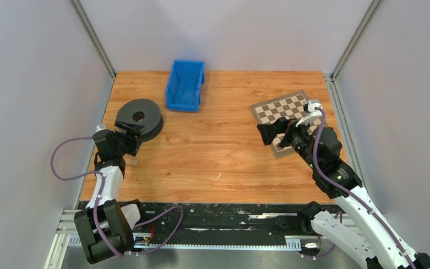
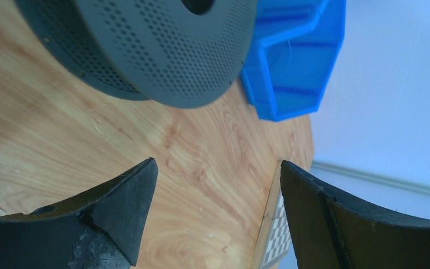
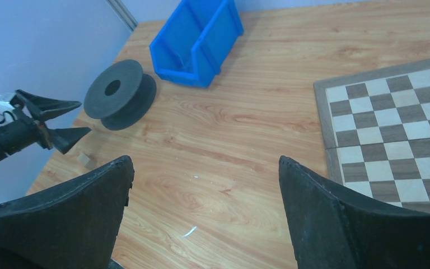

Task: Wrap the cables

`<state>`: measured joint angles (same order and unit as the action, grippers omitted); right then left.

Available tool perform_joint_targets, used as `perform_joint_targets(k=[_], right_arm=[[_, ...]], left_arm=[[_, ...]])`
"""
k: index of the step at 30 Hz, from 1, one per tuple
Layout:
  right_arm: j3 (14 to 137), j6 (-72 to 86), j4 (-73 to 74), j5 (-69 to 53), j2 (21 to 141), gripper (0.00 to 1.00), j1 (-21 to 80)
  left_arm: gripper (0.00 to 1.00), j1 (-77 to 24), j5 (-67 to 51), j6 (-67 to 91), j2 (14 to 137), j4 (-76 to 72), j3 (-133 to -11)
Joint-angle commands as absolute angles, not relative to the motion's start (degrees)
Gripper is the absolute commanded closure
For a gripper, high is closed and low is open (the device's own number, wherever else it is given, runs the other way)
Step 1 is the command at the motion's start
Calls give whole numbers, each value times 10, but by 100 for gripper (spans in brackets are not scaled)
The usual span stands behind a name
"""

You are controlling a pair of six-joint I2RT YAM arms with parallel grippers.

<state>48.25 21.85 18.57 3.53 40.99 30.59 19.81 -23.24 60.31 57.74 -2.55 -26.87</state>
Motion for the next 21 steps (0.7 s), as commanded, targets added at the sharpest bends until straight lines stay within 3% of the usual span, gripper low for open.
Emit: perform_joint_targets(k=[1,8,13,21], right_arm=[[473,200,136,10,380,0,308],[470,190,123,-39,361,0,308],[466,189,117,-46,353,0,308],[463,199,117,-48,351,0,308]], left_arm=[[12,223,-177,669,598,-148,-253],[12,247,-165,699,704,-284,-224],[21,253,-200,721,818,-401,-220],[33,255,-210,724,901,-530,-227]])
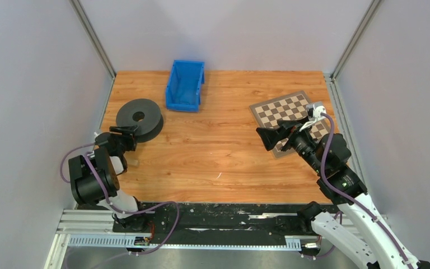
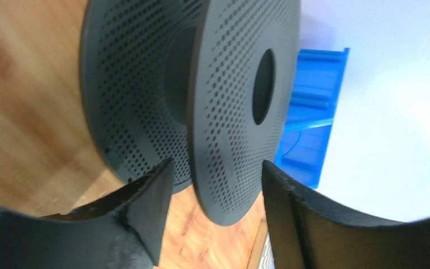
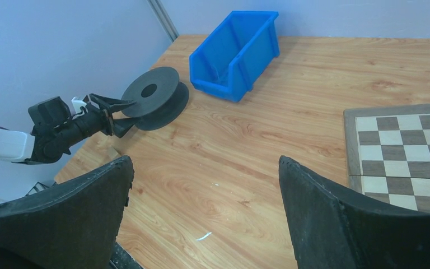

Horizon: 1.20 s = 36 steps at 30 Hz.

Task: Wrap the cables

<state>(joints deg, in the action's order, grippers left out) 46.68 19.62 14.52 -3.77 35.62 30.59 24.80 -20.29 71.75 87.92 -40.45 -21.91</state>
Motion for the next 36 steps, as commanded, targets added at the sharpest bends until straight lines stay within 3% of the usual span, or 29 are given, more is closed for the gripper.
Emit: perform_joint_targets(k=[1,4,7,12,18,26,30,36], right_arm=[[463,200,117,-49,352,0,308],[464,203,119,-50,351,1,308],[463,215,120,-43,344,1,308],[458,239,127,-32,334,3,308],[470,249,155,-9,335,3,308],[477,258,186,62,350,2,308],[482,263,194,81,363,2,308],[484,267,204,74,374,1,308]], left_arm=[[39,256,-215,729,906,-541,-228],[54,257,-229,741,923,-575,-240],[76,257,-238,746,918,-562,-254],[99,258,-248,728,859,-457,-275],[100,256,-200,658,702,-210,-304],[100,206,-139,481,555,139,-455],[100,115,-95,432,525,226,-506],[100,-141,4,384,563,297,-585]])
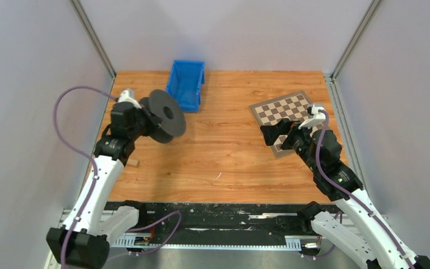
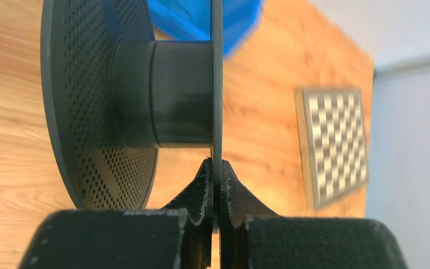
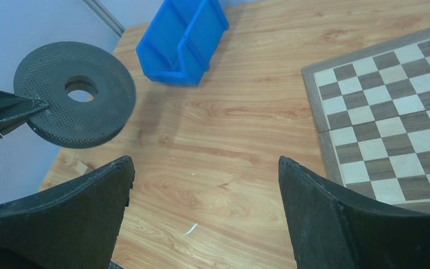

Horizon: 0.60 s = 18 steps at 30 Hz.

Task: Wrap the cables

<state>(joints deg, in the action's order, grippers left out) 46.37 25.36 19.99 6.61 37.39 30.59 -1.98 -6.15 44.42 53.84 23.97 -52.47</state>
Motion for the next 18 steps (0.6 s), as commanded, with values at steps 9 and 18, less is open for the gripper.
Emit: perform_joint_targets(k=[9,18], right_arm=[[460,272,204,32,370,0,308],[446,270,202,43,365,0,308]], left_arm=[[100,-396,175,324,744,356,-720],[98,-470,214,314,844,366,-789]])
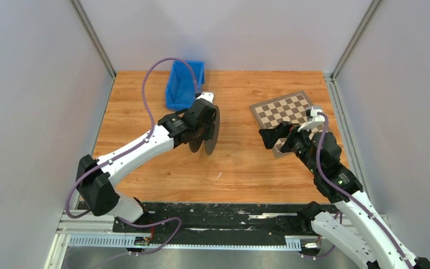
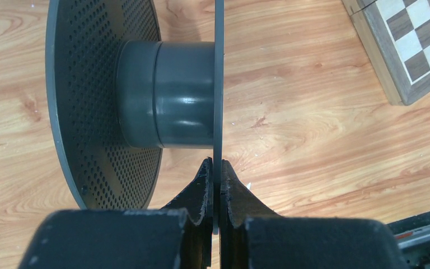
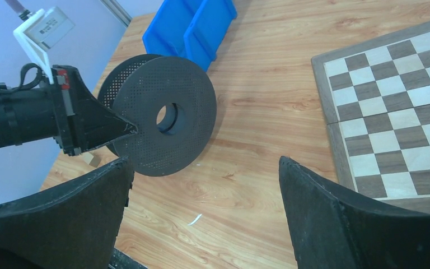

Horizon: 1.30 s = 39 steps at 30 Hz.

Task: Wrap the cables

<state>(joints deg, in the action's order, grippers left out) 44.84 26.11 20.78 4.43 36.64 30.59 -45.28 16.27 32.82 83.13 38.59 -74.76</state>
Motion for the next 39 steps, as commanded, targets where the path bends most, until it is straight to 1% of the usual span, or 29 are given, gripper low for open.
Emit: perform_joint_targets(k=[1,7,9,11,12,13,18,19,20,23,26,31,32,34,36,39], right_arm=[[447,271,203,43,368,0,308],[446,274,202,36,375,0,308],[445,269,202,39,374,0,308],[445,264,202,44,374,0,307],[445,264,203,45,373,0,308],[445,264,202,47,371,0,308],[444,282,199,44,374,0,308],[443,286,198,39,378,0,308],[444,290,197,35,384,1,308],[444,305,197,20,404,2,308],[444,311,196,0,417,2,308],[452,309,195,-11,430,3,308],[454,307,195,-11,432,4,308],[456,305,192,-15,433,5,308],[456,302,188,-19,435,5,308],[453,298,179,-24,438,6,308]], left_arm=[[97,-472,213,314,855,366,-793],[88,-477,187,325,881,365,-796],[79,-477,182,325,879,362,-797],[67,-477,174,322,878,358,-802],[64,-477,171,322,877,358,-803],[59,-477,166,322,877,359,-809],[45,-477,158,318,876,396,-866],[41,-477,166,309,875,401,-875],[39,-476,175,295,872,412,-896],[32,-464,246,262,872,444,-945],[30,-424,264,243,872,478,-989],[30,-280,173,255,864,441,-979],[30,-264,169,258,869,435,-973],[30,-202,155,266,893,414,-967],[33,-165,120,276,935,399,-971],[36,-136,91,292,1022,389,-1010]])
